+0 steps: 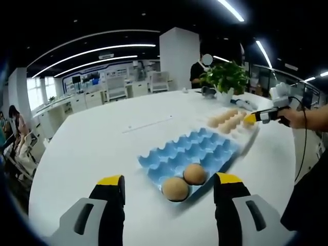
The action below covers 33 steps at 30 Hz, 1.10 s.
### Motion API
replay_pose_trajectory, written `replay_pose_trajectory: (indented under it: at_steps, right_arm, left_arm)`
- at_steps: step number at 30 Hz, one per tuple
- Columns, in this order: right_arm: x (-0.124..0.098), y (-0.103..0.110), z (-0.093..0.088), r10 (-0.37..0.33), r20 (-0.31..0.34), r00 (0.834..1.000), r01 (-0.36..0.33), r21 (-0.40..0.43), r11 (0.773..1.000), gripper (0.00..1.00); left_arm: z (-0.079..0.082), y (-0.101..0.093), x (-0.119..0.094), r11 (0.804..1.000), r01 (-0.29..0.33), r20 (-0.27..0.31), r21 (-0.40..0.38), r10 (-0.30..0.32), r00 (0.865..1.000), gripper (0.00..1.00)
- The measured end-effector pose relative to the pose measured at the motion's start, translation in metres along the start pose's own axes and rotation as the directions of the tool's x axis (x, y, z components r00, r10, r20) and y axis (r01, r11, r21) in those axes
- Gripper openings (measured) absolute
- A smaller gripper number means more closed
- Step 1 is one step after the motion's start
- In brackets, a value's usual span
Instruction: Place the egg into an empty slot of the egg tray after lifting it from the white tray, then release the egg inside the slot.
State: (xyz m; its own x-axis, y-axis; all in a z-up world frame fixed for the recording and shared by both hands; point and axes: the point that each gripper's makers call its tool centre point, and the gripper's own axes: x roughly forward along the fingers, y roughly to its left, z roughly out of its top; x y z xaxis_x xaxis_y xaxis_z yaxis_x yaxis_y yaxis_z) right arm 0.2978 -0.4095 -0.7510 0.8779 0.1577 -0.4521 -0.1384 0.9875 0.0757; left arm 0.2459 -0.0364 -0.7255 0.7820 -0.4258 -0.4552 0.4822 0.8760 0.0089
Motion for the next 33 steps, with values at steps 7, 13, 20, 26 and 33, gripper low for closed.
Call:
replay_pose_trajectory:
  at_steps: [7,13,20,26,33]
  right_arm:
    - [0.000,0.001,0.001,0.006,0.001,1.000,-0.006,-0.004,1.000,0.26]
    - [0.000,0.000,0.001,0.006,0.003,1.000,-0.006,0.002,1.000,0.26]
    - [-0.001,0.009,0.005,0.026,0.013,1.000,-0.026,0.000,1.000,0.26]
    - [-0.001,0.013,0.011,0.040,0.028,0.999,-0.040,0.001,0.999,0.26]
    - [-0.001,0.023,0.015,0.061,0.034,0.998,-0.061,-0.009,0.998,0.26]
  left_arm:
    - [-0.001,0.000,0.000,1.000,-0.006,-0.001,-0.001,0.006,1.000,0.71]
    - [-0.003,0.001,0.000,1.000,-0.003,-0.007,-0.001,0.003,1.000,0.71]
    - [-0.003,0.000,0.001,1.000,-0.001,-0.007,0.001,0.001,1.000,0.73]
    - [-0.001,-0.005,0.002,1.000,0.009,-0.007,0.001,-0.009,1.000,0.73]
    - [0.000,-0.004,0.002,1.000,0.008,-0.005,0.000,-0.008,1.000,0.72]
